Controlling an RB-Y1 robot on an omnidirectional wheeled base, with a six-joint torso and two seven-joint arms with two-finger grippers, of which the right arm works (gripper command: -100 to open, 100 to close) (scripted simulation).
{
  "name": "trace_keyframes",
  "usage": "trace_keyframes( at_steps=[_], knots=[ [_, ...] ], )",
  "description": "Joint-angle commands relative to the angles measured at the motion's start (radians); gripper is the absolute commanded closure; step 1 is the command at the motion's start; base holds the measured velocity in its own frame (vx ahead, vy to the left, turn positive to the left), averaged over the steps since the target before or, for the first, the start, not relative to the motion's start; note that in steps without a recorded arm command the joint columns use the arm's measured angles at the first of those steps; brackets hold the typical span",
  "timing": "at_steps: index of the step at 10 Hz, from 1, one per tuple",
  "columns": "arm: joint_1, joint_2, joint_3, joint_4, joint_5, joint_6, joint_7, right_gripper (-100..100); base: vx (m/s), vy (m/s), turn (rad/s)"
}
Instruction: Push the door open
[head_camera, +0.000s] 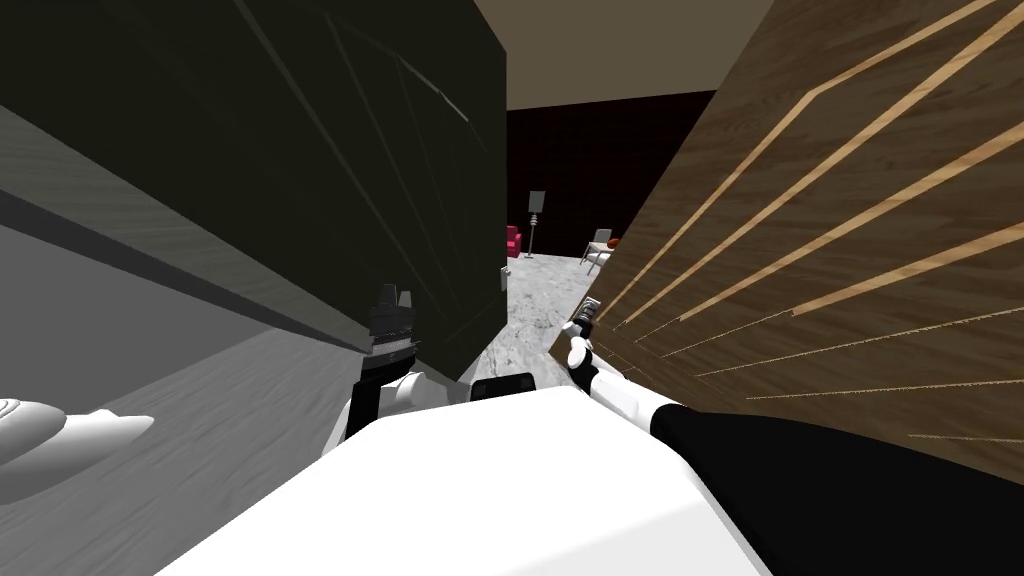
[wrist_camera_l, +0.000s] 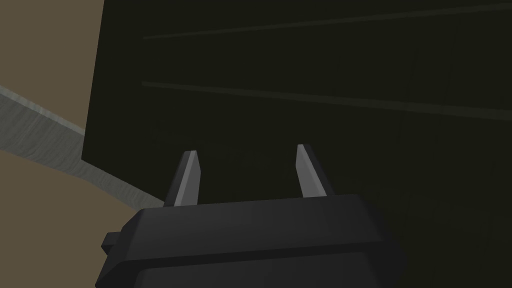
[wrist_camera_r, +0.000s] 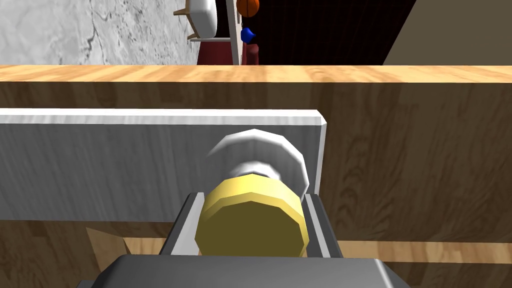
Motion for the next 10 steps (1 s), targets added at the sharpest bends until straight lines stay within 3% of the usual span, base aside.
trace_keyframes(
  at_steps=[1,6,8,9,10],
  knots=[
    [0.001,0.008,-0.015,-0.033,-0.011,0.001,0.024,100,0.048,-0.081,0.047],
    [-0.01,0.028,-0.111,-0.056,-0.087,-0.037,0.144,100,0.064,-0.08,0.09],
    [-0.01,0.028,-0.111,-0.056,-0.087,-0.037,0.144,100,0.051,-0.053,0.01],
    [-0.014,0.034,-0.141,-0.063,-0.111,-0.049,0.182,100,0.07,-0.059,0.091],
    [-0.014,0.034,-0.141,-0.063,-0.111,-0.049,0.182,100,0.072,-0.066,0.053]
  ],
)
